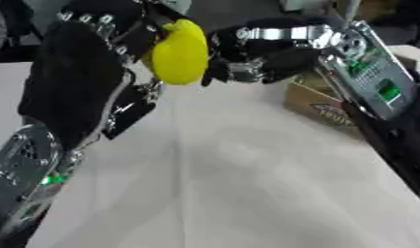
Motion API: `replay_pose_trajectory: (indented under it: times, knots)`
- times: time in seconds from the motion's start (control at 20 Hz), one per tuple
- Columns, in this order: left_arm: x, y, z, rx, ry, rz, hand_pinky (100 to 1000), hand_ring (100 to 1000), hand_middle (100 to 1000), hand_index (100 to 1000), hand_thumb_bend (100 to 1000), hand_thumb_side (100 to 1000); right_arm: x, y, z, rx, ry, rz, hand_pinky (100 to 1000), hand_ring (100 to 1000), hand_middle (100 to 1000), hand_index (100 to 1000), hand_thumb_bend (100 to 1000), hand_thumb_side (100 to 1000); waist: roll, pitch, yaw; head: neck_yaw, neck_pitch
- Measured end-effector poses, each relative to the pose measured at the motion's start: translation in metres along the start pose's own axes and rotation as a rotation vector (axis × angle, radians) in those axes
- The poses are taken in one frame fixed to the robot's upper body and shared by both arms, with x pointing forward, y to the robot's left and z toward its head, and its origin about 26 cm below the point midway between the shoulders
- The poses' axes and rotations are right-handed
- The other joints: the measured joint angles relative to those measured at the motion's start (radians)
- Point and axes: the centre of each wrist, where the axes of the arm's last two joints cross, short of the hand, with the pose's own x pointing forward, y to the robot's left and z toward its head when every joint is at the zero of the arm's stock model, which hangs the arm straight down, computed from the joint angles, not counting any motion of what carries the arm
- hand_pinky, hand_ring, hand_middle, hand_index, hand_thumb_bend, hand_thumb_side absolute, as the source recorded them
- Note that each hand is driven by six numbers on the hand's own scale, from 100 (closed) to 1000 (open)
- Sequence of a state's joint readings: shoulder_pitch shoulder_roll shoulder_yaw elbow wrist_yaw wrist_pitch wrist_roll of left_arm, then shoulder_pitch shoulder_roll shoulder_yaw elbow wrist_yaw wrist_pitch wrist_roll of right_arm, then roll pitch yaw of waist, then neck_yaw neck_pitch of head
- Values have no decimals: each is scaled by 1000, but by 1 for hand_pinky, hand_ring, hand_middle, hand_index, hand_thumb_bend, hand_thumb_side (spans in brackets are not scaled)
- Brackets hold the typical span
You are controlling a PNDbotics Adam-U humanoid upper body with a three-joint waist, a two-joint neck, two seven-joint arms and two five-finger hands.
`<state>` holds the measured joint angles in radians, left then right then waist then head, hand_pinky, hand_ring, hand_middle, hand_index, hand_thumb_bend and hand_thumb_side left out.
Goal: Pick up the objects with one hand, pass them to the other hand, and then place them into the box on the other side of the table.
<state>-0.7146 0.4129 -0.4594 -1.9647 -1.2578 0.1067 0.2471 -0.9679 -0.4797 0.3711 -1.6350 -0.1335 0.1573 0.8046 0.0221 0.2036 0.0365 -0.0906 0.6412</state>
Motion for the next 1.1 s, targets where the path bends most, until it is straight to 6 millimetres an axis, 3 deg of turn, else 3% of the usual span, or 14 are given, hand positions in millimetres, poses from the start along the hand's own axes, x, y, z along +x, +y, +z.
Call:
replay_pose_trajectory:
  times: [0.1, 0.35, 0.55, 1.1]
  knots:
    - [0, 0, 0, -1, -1, 0, 683, 590, 511, 539, 100, 100, 3, 0, 0, 19, -16, -14, 1000, 762, 813, 956, 131, 637, 0, 0, 0, 0, 0]
    - [0, -1, 0, -7, 1, 0, 681, 588, 509, 538, 100, 100, 13, 2, 0, 71, -62, -48, 1000, 750, 802, 950, 310, 369, 0, 0, 0, 0, 0]
    - [0, -2, 0, -5, 3, -1, 679, 587, 509, 537, 100, 100, 17, 2, 1, 91, -75, -74, 1000, 744, 796, 945, 354, 293, 0, 0, 0, 0, 0]
    - [1, 0, -3, 18, -24, -11, 688, 590, 512, 536, 100, 100, 20, 1, 2, 95, -74, -119, 1000, 751, 801, 951, 320, 401, 0, 0, 7, -3, -6]
